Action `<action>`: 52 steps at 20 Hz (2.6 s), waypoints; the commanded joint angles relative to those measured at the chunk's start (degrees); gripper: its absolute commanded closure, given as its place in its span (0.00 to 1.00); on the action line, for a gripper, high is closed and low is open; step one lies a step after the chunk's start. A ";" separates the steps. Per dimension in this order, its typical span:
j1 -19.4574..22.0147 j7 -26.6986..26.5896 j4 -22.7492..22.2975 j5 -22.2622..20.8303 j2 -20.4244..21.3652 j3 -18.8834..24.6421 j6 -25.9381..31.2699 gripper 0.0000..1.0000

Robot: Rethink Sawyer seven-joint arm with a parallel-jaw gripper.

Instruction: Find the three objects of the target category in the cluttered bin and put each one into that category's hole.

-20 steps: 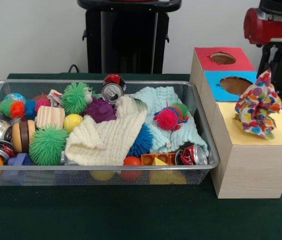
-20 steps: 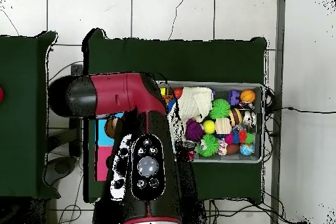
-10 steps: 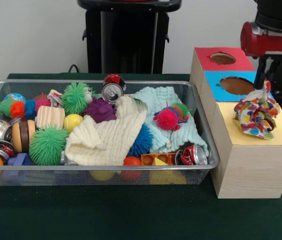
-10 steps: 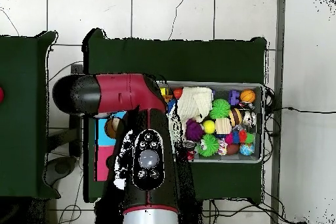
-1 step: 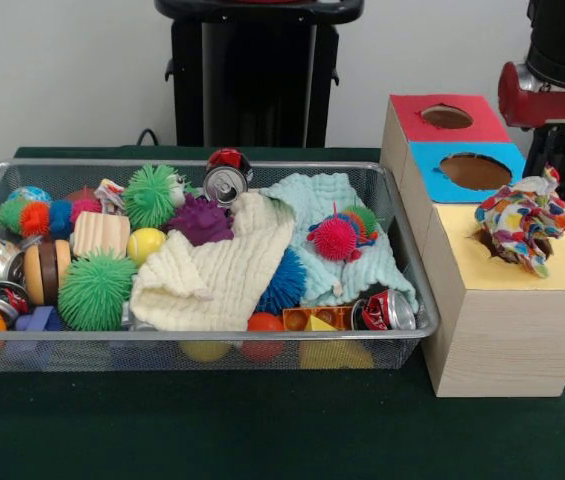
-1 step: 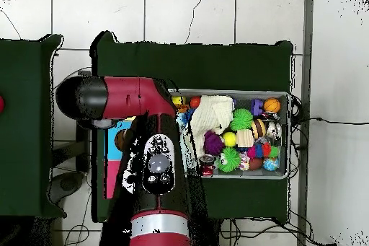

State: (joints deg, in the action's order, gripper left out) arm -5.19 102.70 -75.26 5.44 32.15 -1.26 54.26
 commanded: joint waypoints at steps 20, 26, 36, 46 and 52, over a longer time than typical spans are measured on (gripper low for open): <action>-2.27 14.64 -2.66 3.56 0.06 -0.91 6.49 1.00; -1.90 14.40 -1.65 3.96 0.38 -0.92 8.51 1.00; -1.24 11.29 -1.21 0.53 -0.99 -3.98 5.19 1.00; -0.85 10.20 0.09 -0.55 -3.25 -5.77 1.74 1.00; -1.06 10.97 1.70 -0.47 -4.78 -6.68 0.38 1.00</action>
State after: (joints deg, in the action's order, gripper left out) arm -7.69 102.70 -74.91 7.23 31.09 -7.55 55.69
